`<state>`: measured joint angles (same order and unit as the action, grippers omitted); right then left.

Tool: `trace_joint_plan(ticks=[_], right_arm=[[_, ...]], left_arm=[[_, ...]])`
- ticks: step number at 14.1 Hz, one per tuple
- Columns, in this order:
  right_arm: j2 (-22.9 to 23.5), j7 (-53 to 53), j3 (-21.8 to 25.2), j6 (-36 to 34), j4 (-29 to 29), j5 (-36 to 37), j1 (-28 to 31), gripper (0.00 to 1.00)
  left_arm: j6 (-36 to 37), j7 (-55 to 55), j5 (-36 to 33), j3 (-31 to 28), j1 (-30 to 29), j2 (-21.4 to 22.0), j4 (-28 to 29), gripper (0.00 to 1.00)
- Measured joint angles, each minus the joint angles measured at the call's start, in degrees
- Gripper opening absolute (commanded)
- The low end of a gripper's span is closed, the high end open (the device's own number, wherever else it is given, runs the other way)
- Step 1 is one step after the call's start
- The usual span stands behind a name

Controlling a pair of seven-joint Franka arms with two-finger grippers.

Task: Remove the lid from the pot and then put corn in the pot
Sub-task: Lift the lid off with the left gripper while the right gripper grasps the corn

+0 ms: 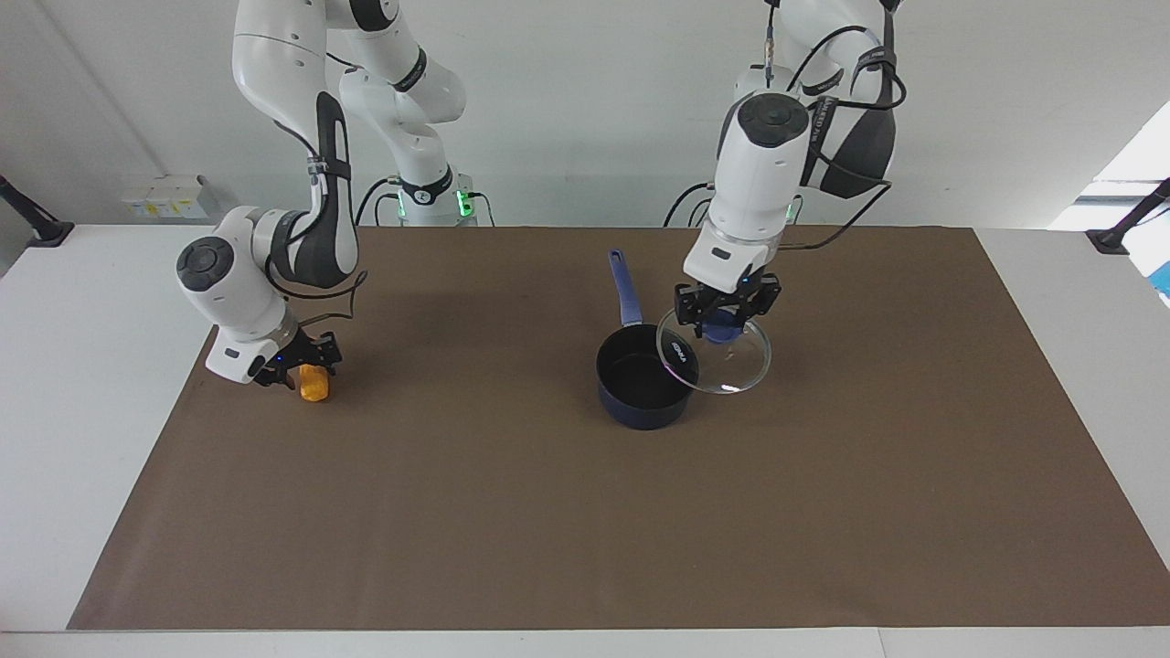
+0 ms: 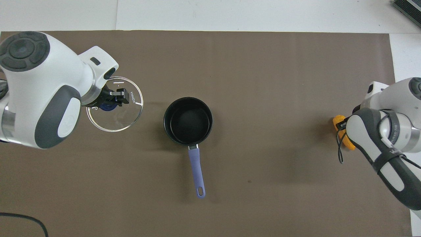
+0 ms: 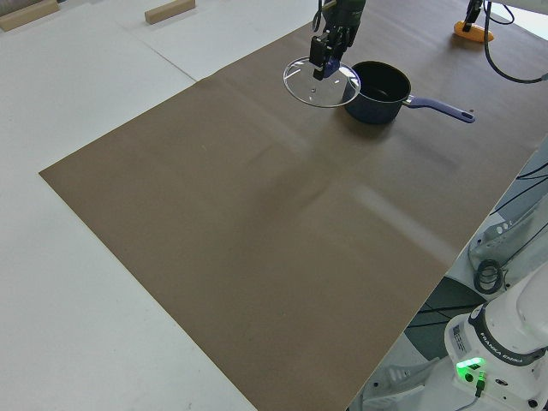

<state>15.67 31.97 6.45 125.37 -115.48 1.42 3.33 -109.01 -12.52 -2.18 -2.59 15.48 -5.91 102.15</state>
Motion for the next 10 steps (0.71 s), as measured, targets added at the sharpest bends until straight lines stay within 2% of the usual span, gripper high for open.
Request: trace_joint_plan(ticks=[4, 10], right_arm=[[-0.1, -2.4, 0.0, -1.3, 2.5, 0.0, -0.2, 0.00], [-1.8, -17.8, -1.2, -13.3, 12.9, -0.2, -5.7, 0.00]], left_arm=[[-7.7, 8.6, 0.0, 0.0, -5.7, 6.4, 12.7, 0.00], [-13.2, 20.4, 0.0, -0.1, -13.9, 13.4, 25.8, 0.00]])
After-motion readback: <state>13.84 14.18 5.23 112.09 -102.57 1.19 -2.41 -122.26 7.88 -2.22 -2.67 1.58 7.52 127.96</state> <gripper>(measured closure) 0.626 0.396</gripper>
